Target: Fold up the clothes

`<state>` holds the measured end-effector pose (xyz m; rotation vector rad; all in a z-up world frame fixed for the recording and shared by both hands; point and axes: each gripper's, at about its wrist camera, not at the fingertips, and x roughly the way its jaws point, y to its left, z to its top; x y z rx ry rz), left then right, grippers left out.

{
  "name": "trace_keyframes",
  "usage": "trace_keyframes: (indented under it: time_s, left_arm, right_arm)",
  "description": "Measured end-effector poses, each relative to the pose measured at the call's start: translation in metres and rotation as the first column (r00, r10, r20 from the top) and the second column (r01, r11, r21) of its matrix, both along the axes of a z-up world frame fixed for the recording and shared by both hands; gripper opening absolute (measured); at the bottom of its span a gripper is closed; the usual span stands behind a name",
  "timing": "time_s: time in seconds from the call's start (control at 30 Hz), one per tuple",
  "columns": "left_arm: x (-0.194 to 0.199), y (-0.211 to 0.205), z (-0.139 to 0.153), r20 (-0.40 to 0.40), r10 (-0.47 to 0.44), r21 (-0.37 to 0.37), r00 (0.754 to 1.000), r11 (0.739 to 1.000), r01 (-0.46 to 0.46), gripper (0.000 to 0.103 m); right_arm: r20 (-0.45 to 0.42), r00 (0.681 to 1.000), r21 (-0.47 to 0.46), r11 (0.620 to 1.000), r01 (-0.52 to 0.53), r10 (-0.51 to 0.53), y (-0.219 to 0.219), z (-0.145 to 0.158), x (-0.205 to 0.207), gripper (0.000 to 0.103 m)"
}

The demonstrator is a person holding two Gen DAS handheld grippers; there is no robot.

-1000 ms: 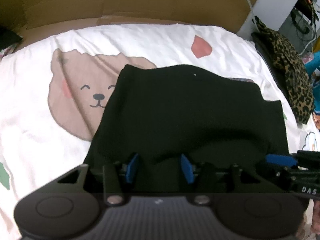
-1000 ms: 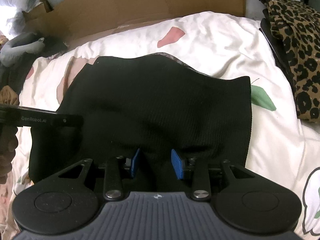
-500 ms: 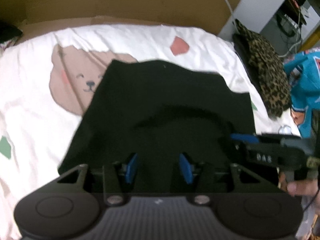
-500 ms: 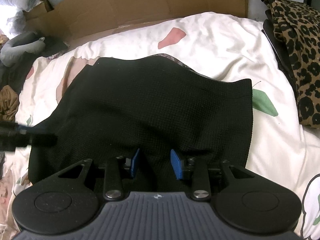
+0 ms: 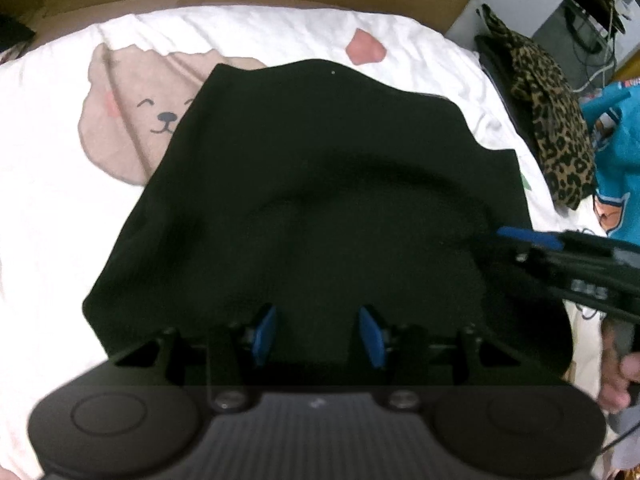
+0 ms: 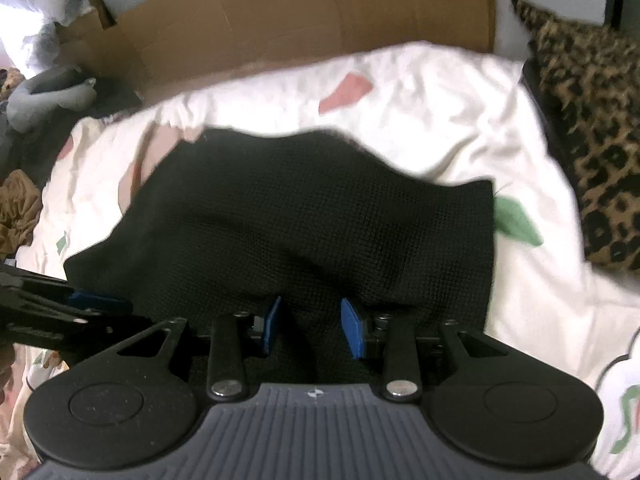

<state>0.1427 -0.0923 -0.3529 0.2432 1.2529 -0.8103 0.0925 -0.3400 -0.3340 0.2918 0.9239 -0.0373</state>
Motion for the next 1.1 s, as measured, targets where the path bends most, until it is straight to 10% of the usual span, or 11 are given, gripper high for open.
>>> trace_keyframes:
  time_s: [1.1]
  left_arm:
    - [0.019, 0.005, -0.011, -0.055, 0.023, -0.048, 0.998, 0.999, -0.026, 0.041]
  right_arm:
    - [-0.075, 0.980, -0.104, 0.976, -0.193, 0.186, 0.039, -0.021, -0.093, 0.040]
